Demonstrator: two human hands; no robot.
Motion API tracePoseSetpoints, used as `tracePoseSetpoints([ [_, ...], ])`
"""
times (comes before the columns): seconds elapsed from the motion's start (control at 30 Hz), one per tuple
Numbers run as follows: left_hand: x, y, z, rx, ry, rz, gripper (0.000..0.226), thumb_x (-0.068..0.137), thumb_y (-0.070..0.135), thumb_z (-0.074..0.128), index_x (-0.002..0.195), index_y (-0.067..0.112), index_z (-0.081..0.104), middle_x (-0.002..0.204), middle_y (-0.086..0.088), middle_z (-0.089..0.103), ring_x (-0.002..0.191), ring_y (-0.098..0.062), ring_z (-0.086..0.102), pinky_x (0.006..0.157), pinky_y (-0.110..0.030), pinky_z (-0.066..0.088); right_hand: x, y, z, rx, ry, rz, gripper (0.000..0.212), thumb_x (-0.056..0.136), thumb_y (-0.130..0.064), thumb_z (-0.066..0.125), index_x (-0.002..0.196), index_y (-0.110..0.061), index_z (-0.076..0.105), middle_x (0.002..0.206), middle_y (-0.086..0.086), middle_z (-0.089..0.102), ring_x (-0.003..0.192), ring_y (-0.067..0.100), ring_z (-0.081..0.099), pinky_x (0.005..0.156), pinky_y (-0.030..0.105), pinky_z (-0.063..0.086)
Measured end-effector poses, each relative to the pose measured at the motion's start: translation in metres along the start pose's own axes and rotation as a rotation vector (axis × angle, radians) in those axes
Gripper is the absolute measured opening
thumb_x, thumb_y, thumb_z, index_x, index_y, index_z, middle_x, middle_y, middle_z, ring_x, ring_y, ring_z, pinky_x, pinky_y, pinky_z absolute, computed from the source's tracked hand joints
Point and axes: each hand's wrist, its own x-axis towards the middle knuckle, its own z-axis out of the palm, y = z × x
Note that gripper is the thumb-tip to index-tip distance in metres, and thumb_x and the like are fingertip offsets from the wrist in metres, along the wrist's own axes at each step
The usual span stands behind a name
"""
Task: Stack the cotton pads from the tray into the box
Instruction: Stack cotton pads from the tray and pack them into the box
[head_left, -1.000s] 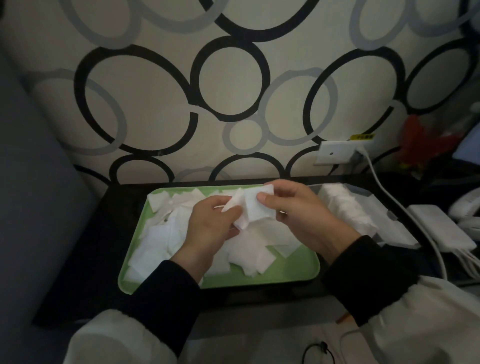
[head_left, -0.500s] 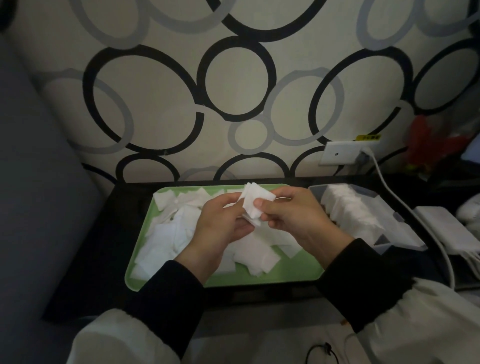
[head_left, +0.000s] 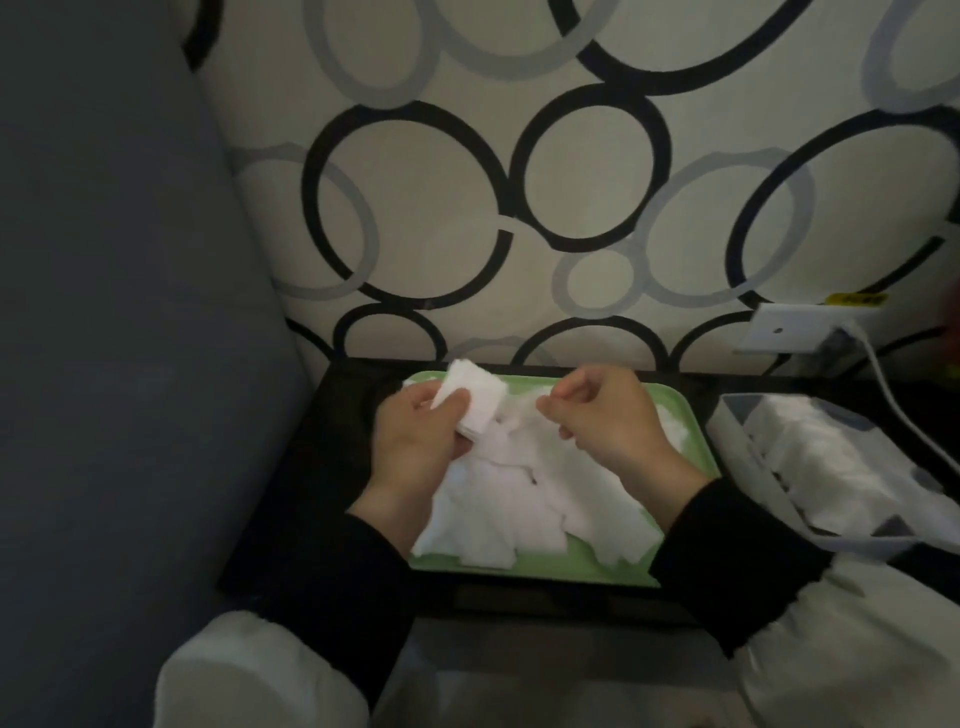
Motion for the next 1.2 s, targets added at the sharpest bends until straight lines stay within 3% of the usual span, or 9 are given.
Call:
tracePoseSetpoints([
  [0.1,0.015,0.0,-0.034,-0.021,0.183,0.009,0.023,0.095,0.024,0.062,0.115,0.017,0.069,0.107,-0.007,0.071,0.096,-0.024,0.069,0.067,-0.034,0.055,0.027,-0.015,0.024,-0.146,-0.077,-0.152,0.004,0.088,-0.016,0.068,0.087,-0.018,0.07,0.082,-0.005,0.068,0.079,0.011,0.064,0.074,0.024,0.051],
  [0.23,0.026,0.001,-0.063,-0.059,0.301,-0.004,0.021,0.097,0.02,0.059,0.115,0.014,0.069,0.102,-0.005,0.07,0.09,-0.019,0.067,0.062,-0.028,0.052,0.07,-0.035,0.063,-0.407,-0.337,-0.276,0.018,0.094,-0.012,0.059,0.104,-0.017,0.073,0.105,-0.002,0.072,0.1,0.015,0.065,0.089,0.024,0.048],
  [0.37,0.033,0.001,-0.082,-0.076,0.329,-0.012,0.027,0.097,0.019,0.059,0.122,0.011,0.066,0.11,-0.008,0.068,0.095,-0.021,0.066,0.065,-0.028,0.052,0.099,-0.046,0.097,-0.649,-0.542,-0.261,0.027,0.095,-0.013,0.056,0.118,-0.02,0.068,0.119,-0.003,0.063,0.111,0.016,0.059,0.086,0.023,0.04],
  [0.5,0.039,0.001,-0.091,-0.077,0.332,-0.02,0.028,0.097,0.02,0.06,0.123,0.013,0.066,0.114,-0.009,0.068,0.101,-0.023,0.066,0.068,-0.029,0.053,0.114,-0.043,0.123,-0.828,-0.565,-0.268,0.03,0.091,-0.02,0.063,0.121,-0.021,0.064,0.128,0.0,0.059,0.112,0.02,0.057,0.086,0.025,0.042],
  [0.63,0.04,0.0,-0.092,-0.086,0.31,-0.013,0.027,0.097,0.02,0.06,0.123,0.016,0.066,0.112,-0.005,0.068,0.101,-0.021,0.066,0.071,-0.03,0.054,0.114,-0.042,0.14,-0.915,-0.51,-0.269,0.039,0.084,-0.027,0.074,0.119,-0.013,0.065,0.117,0.005,0.065,0.104,0.024,0.063,0.085,0.031,0.052],
  [0.87,0.04,0.001,-0.09,-0.075,0.294,0.003,0.022,0.096,0.018,0.06,0.117,0.017,0.068,0.107,-0.004,0.07,0.096,-0.02,0.067,0.069,-0.03,0.053,0.113,-0.038,0.149,-0.805,-0.525,-0.243,0.062,0.082,-0.017,0.075,0.137,-0.016,0.049,0.131,0.007,0.057,0.117,0.026,0.057,0.096,0.036,0.051],
  [1.03,0.036,0.002,-0.087,-0.06,0.278,0.023,0.022,0.097,0.017,0.059,0.117,0.016,0.068,0.105,-0.003,0.07,0.094,-0.019,0.067,0.069,-0.03,0.054,0.103,-0.042,0.129,-0.61,-0.484,-0.263,0.031,0.09,-0.022,0.067,0.119,-0.011,0.065,0.111,0.009,0.068,0.1,0.023,0.064,0.087,0.037,0.055],
  [1.2,0.029,0.003,-0.071,-0.071,0.215,0.014,0.016,0.096,0.015,0.061,0.109,0.018,0.07,0.102,-0.003,0.072,0.093,-0.018,0.069,0.067,-0.03,0.056,0.072,-0.05,0.081,-0.235,-0.323,-0.186,0.019,0.088,-0.021,0.069,0.101,-0.007,0.07,0.098,0.016,0.07,0.087,0.025,0.066,0.083,0.039,0.052],
])
